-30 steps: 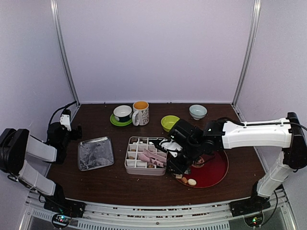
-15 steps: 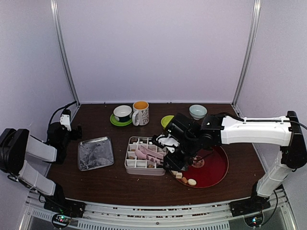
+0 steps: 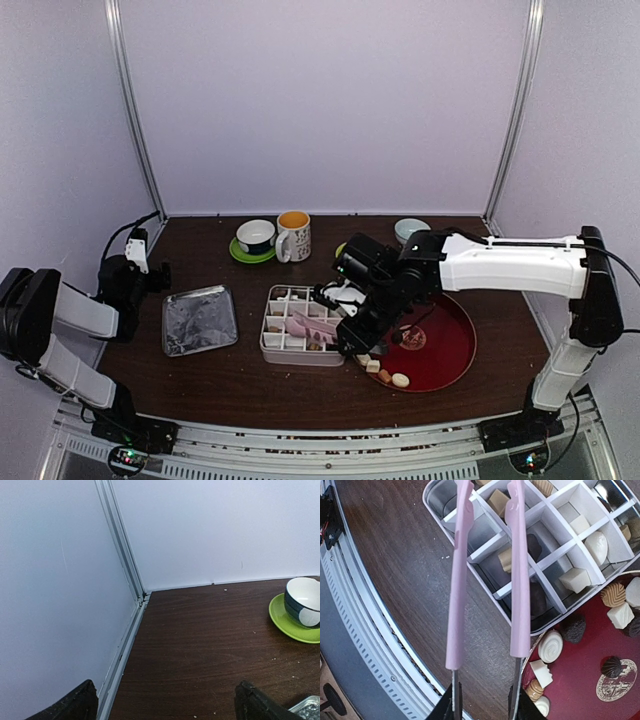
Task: Pack the chocolate
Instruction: Place the fake chocolate in the empty pocket of the box.
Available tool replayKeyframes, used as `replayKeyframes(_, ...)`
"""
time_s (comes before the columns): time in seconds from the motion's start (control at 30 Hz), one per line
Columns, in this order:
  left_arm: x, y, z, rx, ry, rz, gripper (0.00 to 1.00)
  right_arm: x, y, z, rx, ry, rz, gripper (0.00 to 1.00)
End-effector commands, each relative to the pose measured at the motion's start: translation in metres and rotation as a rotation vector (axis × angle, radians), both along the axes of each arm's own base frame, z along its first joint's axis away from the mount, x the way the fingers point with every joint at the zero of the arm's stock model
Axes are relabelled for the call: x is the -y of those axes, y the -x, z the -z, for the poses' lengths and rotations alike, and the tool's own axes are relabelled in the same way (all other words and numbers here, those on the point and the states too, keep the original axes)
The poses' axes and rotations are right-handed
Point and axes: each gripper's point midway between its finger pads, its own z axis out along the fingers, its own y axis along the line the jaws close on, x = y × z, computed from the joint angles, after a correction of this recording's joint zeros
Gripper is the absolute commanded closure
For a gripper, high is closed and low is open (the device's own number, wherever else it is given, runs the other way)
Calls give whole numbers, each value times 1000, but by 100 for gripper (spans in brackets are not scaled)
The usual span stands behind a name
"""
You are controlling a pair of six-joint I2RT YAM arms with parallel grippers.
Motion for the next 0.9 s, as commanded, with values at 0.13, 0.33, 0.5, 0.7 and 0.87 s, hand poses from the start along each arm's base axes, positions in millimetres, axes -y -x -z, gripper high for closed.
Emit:
replayKeyframes(0.13, -2, -3, -18, 67, -9, 1, 2, -12, 0, -29, -119, -99, 138, 69)
replayKeyframes(0.33, -2, -3, -18, 67, -9, 1, 2, -10, -1, -32, -177, -90, 233, 70)
replayKeyframes(0.5, -2, -3, -18, 67, -10, 0, 2, -13, -2, -20, -232, -73, 303, 72)
replayKeyframes(0.7, -1, -3, -18, 67, -9, 1, 2, -21, -2, -15, -266, -69, 324, 72)
replayKeyframes(0.87, -1, -3, -18, 67, -9, 1, 2, -20, -3, -9, -282, -27, 344, 71)
